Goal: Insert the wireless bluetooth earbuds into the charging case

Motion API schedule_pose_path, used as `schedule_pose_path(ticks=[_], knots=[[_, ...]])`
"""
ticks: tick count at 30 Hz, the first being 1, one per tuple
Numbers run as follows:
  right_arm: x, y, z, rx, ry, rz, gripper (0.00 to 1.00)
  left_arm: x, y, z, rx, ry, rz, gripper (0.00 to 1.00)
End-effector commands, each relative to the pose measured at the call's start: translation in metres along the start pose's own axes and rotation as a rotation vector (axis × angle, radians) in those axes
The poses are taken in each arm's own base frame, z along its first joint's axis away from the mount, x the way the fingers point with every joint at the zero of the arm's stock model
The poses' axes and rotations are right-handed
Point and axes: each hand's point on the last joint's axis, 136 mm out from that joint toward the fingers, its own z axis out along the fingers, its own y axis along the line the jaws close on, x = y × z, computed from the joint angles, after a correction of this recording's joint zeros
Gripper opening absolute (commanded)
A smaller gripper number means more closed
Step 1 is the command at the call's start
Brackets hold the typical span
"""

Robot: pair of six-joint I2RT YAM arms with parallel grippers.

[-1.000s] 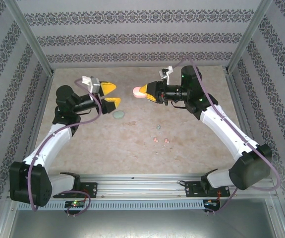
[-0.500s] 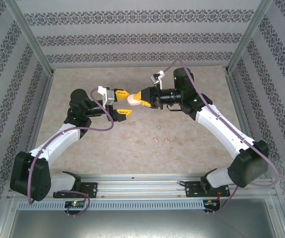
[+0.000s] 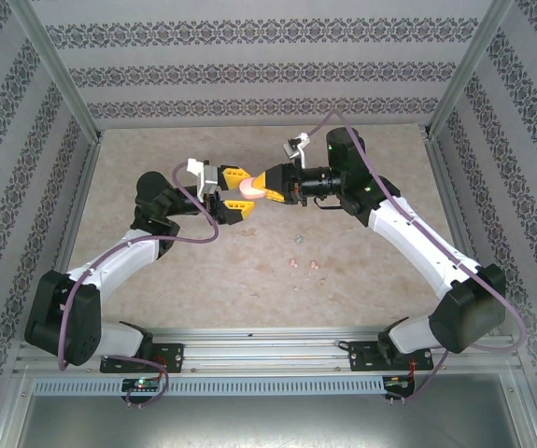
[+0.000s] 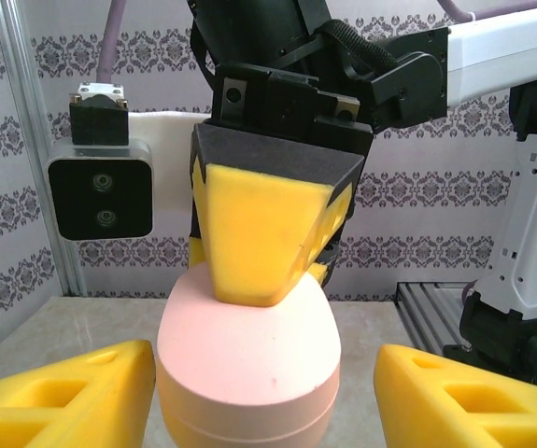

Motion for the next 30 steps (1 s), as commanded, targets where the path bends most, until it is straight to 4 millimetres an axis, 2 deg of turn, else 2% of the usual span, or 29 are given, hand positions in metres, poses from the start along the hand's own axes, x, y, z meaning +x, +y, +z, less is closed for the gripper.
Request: schedule_pose_path(ticks=[1,14,16,21,23,26,30], knots=[[0.003,0.009,0.002,-0.027,0.008,-0.048,0.17,-0.003,-0.006,0.003,0.014,-0.006,0.026,0.61],[0.008,0.009,0.007,-0.03,0.02,-0.048,0.17,0.0,-0.002,0.006,0.002,-0.005,0.002,0.42],[0.008,0.009,0.007,-0.03,0.019,-0.044,0.18,0.0,-0.003,0.006,0.007,-0.005,-0.002,0.37],[0.005,0.01,0.006,-0.03,0.011,-0.056,0.32,-0.004,-0.007,0.007,0.043,-0.005,-0.007,0.24],[0.004,0.01,0.006,-0.029,0.008,-0.055,0.34,-0.005,-0.008,0.008,0.058,-0.003,-0.017,0.22],[0.002,0.008,0.006,-0.029,0.006,-0.059,0.44,-0.007,-0.011,0.008,0.085,0.003,-0.034,0.17],[-0.002,0.018,-0.005,-0.037,-0.03,-0.121,0.55,-0.009,-0.013,0.006,0.085,0.013,-0.051,0.14]])
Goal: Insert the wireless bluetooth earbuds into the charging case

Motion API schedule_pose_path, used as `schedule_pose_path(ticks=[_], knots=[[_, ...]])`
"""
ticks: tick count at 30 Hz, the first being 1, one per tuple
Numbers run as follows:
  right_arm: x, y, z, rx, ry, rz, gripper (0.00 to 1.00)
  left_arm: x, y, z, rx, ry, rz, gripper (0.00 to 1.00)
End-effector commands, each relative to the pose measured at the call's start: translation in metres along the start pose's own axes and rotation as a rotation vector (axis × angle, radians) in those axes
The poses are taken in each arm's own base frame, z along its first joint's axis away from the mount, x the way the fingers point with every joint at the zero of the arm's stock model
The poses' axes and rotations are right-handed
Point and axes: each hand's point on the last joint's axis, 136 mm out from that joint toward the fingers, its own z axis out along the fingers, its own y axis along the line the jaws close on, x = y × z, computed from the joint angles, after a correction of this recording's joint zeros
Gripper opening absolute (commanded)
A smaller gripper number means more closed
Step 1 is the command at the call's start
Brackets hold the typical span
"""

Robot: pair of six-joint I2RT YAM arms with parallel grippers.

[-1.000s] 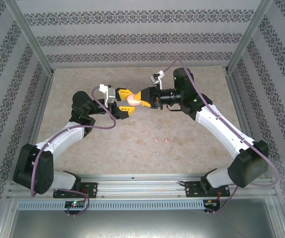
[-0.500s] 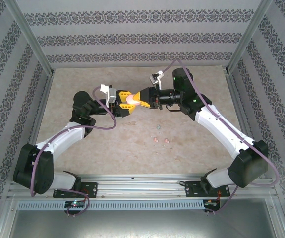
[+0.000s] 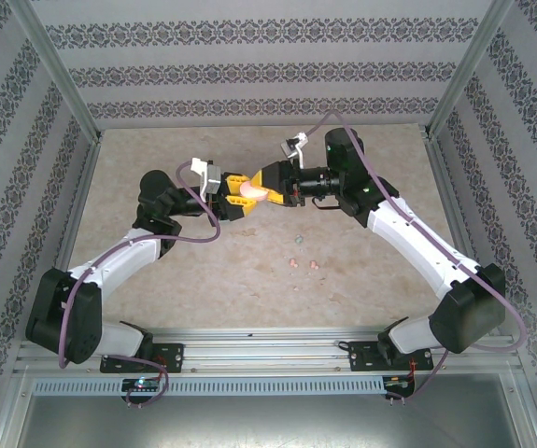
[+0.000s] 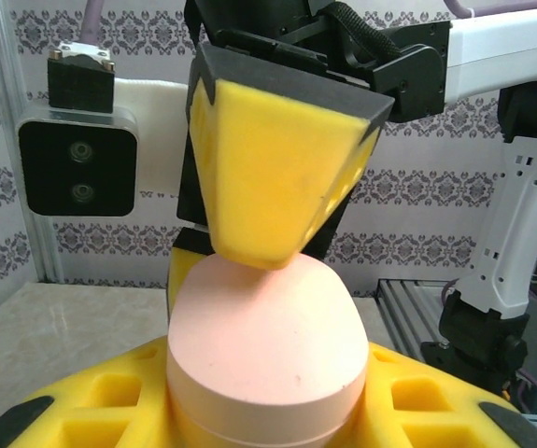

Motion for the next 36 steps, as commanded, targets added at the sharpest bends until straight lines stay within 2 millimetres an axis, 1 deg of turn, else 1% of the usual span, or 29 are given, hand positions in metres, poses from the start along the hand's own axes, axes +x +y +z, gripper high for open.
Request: schedule_pose_path(ticks=[1,3,5,8,12,15,19,22,26,30,36], knots=[[-0.008,0.017,-0.015,-0.017,-0.066,-0.111,0.55,-0.013,-0.01,0.001,0.049,0.001,0.002,0.14],[-0.014,0.023,-0.029,-0.01,-0.13,-0.153,0.55,-0.011,-0.011,-0.001,0.051,0.016,-0.026,0.14],[-0.016,0.032,-0.041,0.0,-0.179,-0.213,0.58,-0.009,-0.013,-0.003,0.065,0.037,-0.059,0.13],[-0.011,0.041,-0.054,0.046,-0.217,-0.346,0.61,-0.008,-0.017,-0.007,0.078,0.055,-0.094,0.13],[0.0,0.035,-0.06,0.148,-0.215,-0.502,0.6,-0.009,-0.026,-0.012,0.099,0.069,-0.111,0.13],[0.014,0.026,-0.055,0.227,-0.136,-0.608,0.59,-0.009,-0.035,-0.014,0.125,0.083,-0.135,0.13],[0.036,0.014,-0.037,0.296,-0.012,-0.785,0.67,-0.012,-0.044,-0.017,0.141,0.088,-0.141,0.13],[0.045,0.012,-0.024,0.272,0.044,-0.843,0.72,-0.015,-0.049,-0.018,0.147,0.089,-0.151,0.13],[0.052,0.017,-0.012,0.213,0.088,-0.858,0.73,-0.019,-0.05,-0.018,0.149,0.087,-0.163,0.14],[0.05,0.012,-0.008,0.224,0.093,-0.863,0.69,-0.022,-0.051,-0.018,0.15,0.083,-0.17,0.14],[0.046,0.012,-0.003,0.213,0.078,-0.847,0.55,-0.022,-0.052,-0.019,0.156,0.083,-0.174,0.14]])
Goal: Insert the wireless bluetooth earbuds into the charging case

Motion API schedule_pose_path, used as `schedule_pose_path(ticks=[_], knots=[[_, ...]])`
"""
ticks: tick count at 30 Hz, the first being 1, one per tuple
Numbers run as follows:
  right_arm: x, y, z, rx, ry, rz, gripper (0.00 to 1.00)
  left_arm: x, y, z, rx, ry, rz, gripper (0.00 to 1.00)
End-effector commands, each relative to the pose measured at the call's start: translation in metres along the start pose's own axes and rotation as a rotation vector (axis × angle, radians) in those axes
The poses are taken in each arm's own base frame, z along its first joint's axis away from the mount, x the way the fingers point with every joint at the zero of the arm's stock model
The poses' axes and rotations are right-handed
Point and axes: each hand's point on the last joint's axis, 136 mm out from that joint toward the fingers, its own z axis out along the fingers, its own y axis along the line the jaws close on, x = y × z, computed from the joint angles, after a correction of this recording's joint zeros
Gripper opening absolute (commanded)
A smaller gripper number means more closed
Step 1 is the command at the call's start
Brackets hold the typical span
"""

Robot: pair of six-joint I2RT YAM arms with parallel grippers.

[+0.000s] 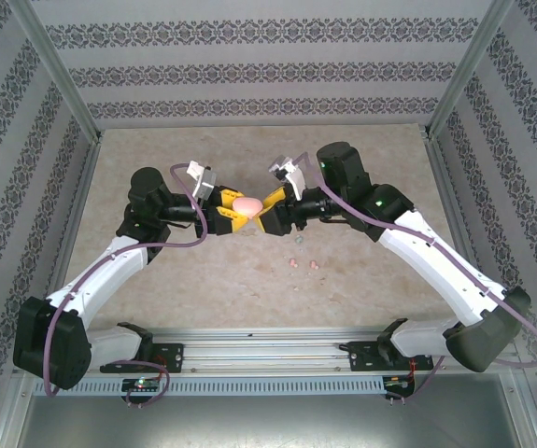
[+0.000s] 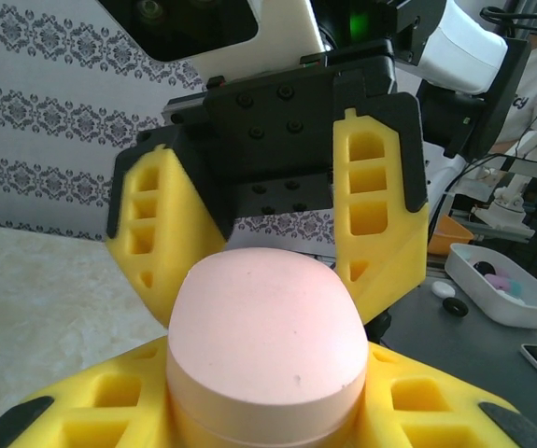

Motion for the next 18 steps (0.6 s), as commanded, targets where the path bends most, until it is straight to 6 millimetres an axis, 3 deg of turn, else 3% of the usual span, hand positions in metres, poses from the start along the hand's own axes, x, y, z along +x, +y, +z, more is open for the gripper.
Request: schedule_pose_path(ticks=[1,10,18], knots=[[-0.014,0.003,0.0,-0.008,-0.033,-0.03,0.54,-0.014,-0.011,-0.003,0.033,-0.006,0.038,0.14],[-0.022,-0.004,-0.003,-0.001,-0.081,0.02,0.52,-0.008,-0.01,-0.002,0.04,-0.02,0.022,0.14],[-0.027,-0.011,-0.003,-0.002,-0.11,0.065,0.59,-0.005,-0.01,-0.002,0.039,-0.021,0.023,0.14]])
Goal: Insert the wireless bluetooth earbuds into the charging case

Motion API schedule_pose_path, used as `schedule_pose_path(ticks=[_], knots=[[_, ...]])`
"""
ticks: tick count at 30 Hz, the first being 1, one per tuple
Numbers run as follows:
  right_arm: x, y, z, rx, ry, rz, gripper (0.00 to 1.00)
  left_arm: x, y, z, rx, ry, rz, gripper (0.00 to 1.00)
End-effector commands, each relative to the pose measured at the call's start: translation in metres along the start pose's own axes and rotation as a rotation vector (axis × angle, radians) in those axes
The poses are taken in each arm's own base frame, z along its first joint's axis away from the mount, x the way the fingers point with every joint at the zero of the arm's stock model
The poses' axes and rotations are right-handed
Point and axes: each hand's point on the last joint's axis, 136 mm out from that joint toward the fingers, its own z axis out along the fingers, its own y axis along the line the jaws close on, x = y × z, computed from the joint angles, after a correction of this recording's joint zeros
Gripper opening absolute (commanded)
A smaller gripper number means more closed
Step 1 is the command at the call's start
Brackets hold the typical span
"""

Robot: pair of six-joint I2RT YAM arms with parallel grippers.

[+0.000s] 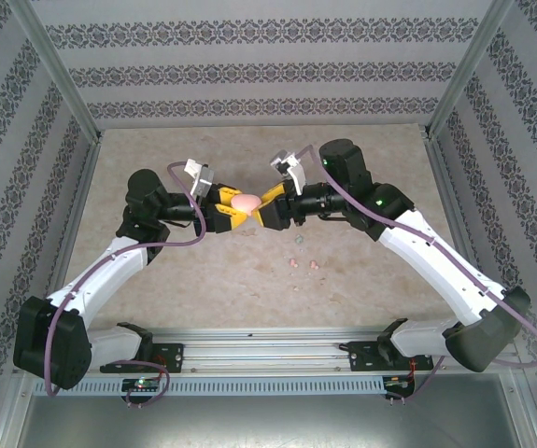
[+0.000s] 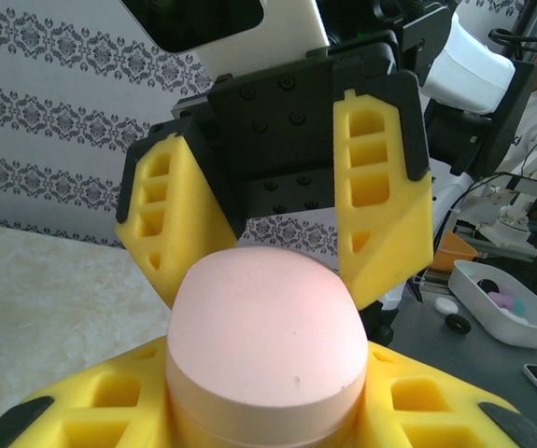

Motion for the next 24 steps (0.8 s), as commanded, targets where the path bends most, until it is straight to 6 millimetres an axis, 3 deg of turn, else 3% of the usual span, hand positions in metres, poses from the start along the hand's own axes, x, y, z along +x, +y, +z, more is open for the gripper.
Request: schedule_pose_path(ticks=[1,12,24], knots=[[-0.013,-0.01,0.001,0.017,-0.052,0.006,0.6,-0.002,-0.012,-0.001,0.057,0.003,0.045,0.14],[-0.012,-0.031,-0.004,0.083,-0.077,0.072,0.6,-0.003,-0.013,0.0,0.063,0.003,0.04,0.13],[-0.006,-0.006,0.001,0.019,-0.025,-0.087,0.67,-0.01,-0.016,-0.001,0.067,0.003,0.022,0.13]])
